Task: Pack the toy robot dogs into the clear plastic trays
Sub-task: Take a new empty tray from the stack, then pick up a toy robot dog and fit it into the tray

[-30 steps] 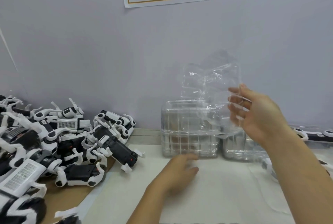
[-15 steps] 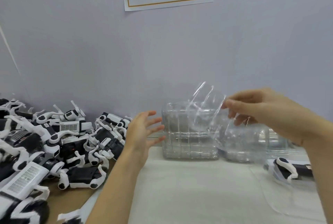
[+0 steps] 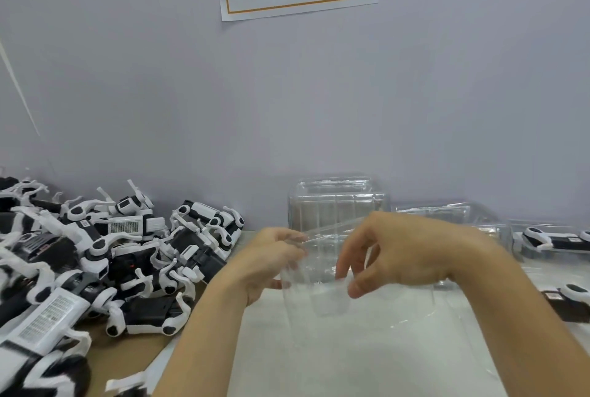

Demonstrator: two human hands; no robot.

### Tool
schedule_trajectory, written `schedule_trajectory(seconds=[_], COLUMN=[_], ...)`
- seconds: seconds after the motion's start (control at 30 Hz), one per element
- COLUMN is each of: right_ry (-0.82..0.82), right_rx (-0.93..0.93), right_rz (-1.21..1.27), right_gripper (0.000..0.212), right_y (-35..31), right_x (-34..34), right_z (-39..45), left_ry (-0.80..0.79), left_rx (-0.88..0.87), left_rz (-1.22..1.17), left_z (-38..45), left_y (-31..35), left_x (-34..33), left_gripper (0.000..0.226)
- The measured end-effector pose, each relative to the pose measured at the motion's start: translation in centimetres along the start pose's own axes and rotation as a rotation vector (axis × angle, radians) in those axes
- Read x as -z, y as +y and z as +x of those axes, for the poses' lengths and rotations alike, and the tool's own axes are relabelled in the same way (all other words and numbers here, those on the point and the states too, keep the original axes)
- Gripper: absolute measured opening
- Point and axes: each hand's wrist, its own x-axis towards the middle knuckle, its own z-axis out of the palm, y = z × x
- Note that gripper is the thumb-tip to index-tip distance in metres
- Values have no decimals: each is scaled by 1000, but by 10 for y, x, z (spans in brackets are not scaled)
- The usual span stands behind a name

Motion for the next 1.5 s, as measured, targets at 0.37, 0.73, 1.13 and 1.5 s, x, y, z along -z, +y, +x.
schedule_trajectory(seconds=[0.37,0.73,1.13,1.5], right_ry=[13,-12,-23,21], right_rx=[-107,-135,-132,-71], right_rz=[-34,-49,-53,-21], right_gripper=[20,23,22,22], right_y=[6,11,14,19], right_x=[3,0,-6,-16], right_z=[-2,2,9,24], left_ry=[108,590,735,1079], left_rx=[-37,-180,-46,-445], left_rz=[146,198,533,290], left_z=[17,9,14,9], left_y=[-29,-15,-53,-33], left_x=[2,40,54,53], left_gripper=[30,11,25,14])
